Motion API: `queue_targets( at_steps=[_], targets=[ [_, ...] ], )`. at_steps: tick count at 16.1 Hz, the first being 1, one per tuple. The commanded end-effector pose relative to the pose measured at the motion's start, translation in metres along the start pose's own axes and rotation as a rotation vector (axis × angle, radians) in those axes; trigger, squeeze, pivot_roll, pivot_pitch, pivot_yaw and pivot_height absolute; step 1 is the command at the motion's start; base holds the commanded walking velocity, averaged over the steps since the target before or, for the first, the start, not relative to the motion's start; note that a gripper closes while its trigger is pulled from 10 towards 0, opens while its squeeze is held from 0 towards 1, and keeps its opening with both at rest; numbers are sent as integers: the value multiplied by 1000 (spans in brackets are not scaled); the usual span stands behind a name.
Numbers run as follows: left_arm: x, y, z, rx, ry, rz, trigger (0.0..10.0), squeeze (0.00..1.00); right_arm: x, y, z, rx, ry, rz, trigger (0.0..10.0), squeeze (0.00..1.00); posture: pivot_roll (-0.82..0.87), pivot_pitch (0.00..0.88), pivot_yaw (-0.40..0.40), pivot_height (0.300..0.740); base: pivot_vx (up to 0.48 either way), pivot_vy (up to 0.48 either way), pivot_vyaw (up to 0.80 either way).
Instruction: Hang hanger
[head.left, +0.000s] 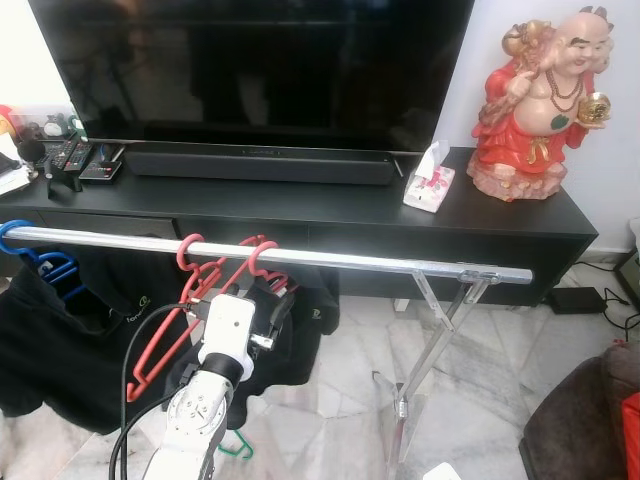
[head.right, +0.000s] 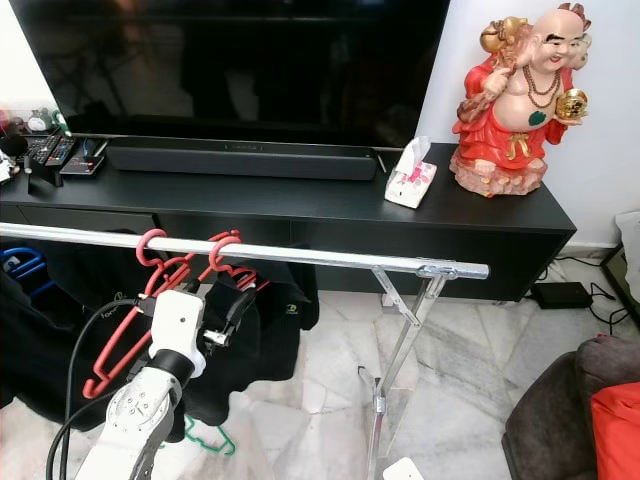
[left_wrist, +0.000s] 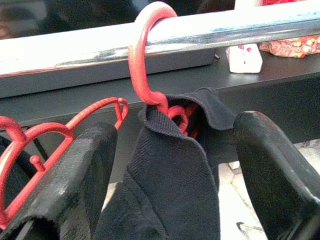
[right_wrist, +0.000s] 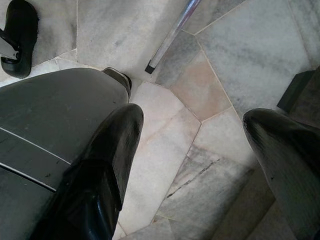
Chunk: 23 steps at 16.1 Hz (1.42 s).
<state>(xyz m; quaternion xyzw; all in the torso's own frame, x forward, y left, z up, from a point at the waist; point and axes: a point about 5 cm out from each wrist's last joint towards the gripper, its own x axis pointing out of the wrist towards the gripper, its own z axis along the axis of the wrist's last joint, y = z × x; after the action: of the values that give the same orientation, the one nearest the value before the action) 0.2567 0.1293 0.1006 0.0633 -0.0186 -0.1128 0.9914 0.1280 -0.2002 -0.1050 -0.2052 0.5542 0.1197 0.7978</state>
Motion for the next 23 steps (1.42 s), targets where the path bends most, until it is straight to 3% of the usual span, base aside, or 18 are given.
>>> queue_targets(
  at_steps=[1,8,11,14,17,19,21,23],
  targets=[
    [3,-1,3,1,-8,-2,10000,0,0,2,-4,5,12,6,10000,0,-62,0,-28,740,0,0,0],
    [-5,0,-6,55,25,-14,10000,0,0,5,-3,-1,12,12,10000,0,-52,0,-21,740,0,0,0],
    [-20,-5,-14,126,67,-97,10000,0,0,5,-3,-1,12,13,10000,0,-44,0,-18,740,0,0,0],
    [-37,4,-17,148,97,-83,10000,0,0,5,-4,-4,15,15,10000,0,-37,0,-16,740,0,0,0],
    [-74,29,-18,284,163,-141,10000,0,0,4,-5,-8,19,15,10000,0,-7,0,-15,740,0,0,0],
    [-97,45,-21,328,230,-139,10000,0,0,4,-6,-17,22,17,10000,0,3,0,-14,740,0,0,0],
    [-137,65,-39,351,326,-80,10000,0,0,4,-6,-18,22,17,10000,0,3,0,-14,740,0,0,0],
    [-162,72,-62,356,438,-53,10000,0,0,4,-6,-17,23,17,10000,0,10,0,-8,740,0,0,0]
  ],
)
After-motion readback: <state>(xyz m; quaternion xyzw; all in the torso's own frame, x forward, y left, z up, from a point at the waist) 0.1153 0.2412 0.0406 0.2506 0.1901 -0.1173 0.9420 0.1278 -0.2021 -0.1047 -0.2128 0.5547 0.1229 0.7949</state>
